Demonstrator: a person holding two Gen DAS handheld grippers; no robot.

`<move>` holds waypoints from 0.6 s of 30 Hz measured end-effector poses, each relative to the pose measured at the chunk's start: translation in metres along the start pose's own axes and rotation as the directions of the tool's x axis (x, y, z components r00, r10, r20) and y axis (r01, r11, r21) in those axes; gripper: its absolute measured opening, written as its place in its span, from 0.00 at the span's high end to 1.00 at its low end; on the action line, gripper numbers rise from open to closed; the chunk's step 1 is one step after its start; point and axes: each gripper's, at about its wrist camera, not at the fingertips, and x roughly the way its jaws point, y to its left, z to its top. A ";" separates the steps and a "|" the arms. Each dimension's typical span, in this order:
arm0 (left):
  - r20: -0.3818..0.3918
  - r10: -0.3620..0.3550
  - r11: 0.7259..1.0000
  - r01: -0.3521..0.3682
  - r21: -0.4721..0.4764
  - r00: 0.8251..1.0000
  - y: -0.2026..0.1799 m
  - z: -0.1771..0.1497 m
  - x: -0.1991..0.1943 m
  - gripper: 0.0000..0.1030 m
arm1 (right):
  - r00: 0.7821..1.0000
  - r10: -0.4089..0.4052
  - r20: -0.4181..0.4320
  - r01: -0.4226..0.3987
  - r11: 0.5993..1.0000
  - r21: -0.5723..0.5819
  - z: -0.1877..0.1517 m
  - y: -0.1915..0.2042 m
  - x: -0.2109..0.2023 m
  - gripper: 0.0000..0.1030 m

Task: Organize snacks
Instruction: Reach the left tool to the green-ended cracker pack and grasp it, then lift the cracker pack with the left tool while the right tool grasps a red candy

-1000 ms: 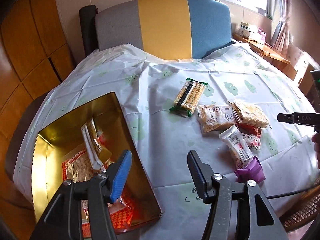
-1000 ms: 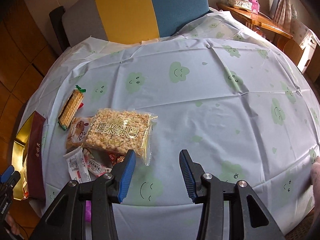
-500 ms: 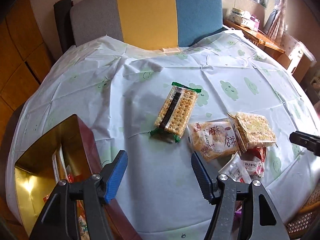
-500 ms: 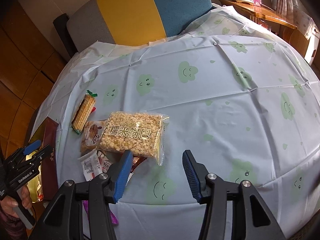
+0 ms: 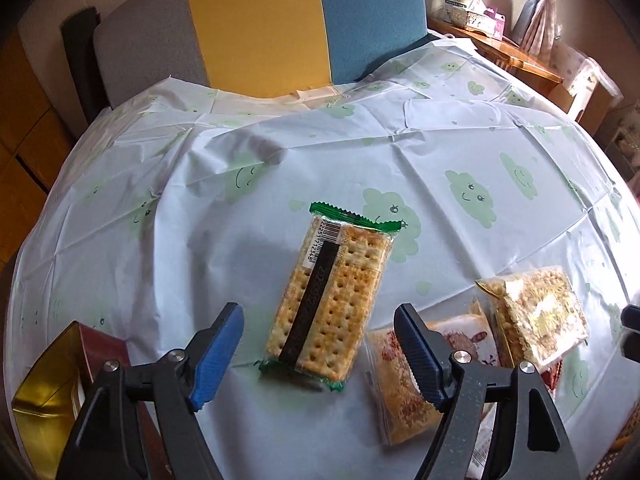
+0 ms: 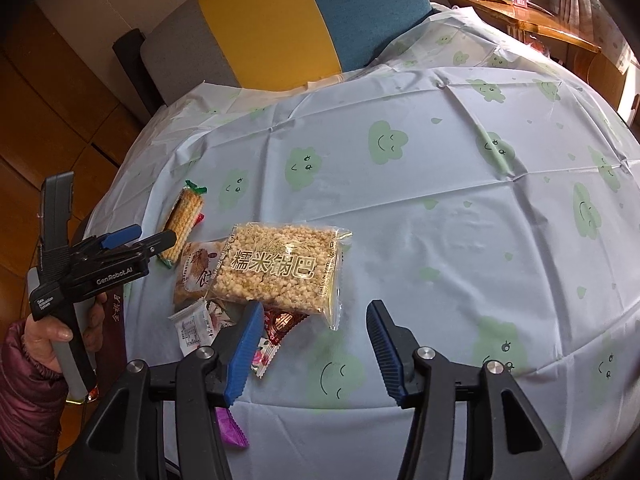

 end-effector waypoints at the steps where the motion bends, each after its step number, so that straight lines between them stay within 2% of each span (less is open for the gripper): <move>1: -0.011 -0.007 1.000 0.007 -0.011 1.000 0.002 0.001 0.006 0.24 | 1.000 0.003 -0.003 -0.003 1.000 0.003 0.000 0.000 0.001 0.47; 3: -0.033 -0.034 0.999 0.032 -0.038 0.999 0.005 0.003 0.016 0.25 | 1.000 0.012 -0.004 -0.012 1.000 0.004 0.000 -0.001 0.001 0.47; 4: -0.048 -0.049 0.998 0.047 -0.051 0.998 0.006 0.002 0.019 0.37 | 1.000 0.015 -0.005 -0.015 1.000 0.004 0.000 0.000 0.001 0.47; 5: -0.067 -0.059 0.996 0.055 -0.064 0.996 0.007 0.001 0.022 0.45 | 1.000 0.016 -0.007 -0.016 1.000 0.003 0.000 0.000 0.001 0.47; 7: -0.044 -0.068 0.994 0.064 -0.088 0.997 0.009 -0.001 0.017 0.51 | 1.000 0.018 -0.009 -0.018 1.000 0.005 0.000 -0.001 0.001 0.47; 9: -0.033 -0.078 0.991 0.074 -0.113 0.996 0.013 -0.004 0.009 0.52 | 1.000 0.018 -0.009 -0.018 1.000 0.007 0.000 -0.001 0.002 0.47; 14: -0.011 -0.032 0.985 0.029 -0.170 0.999 0.021 -0.018 -0.015 0.53 | 1.000 0.013 -0.011 -0.013 1.000 0.006 0.000 -0.001 0.002 0.47; 18: -0.012 0.024 0.988 -0.026 -0.152 1.000 0.014 -0.037 -0.031 0.53 | 1.000 -0.003 -0.016 0.003 1.000 -0.006 -0.001 0.000 0.003 0.47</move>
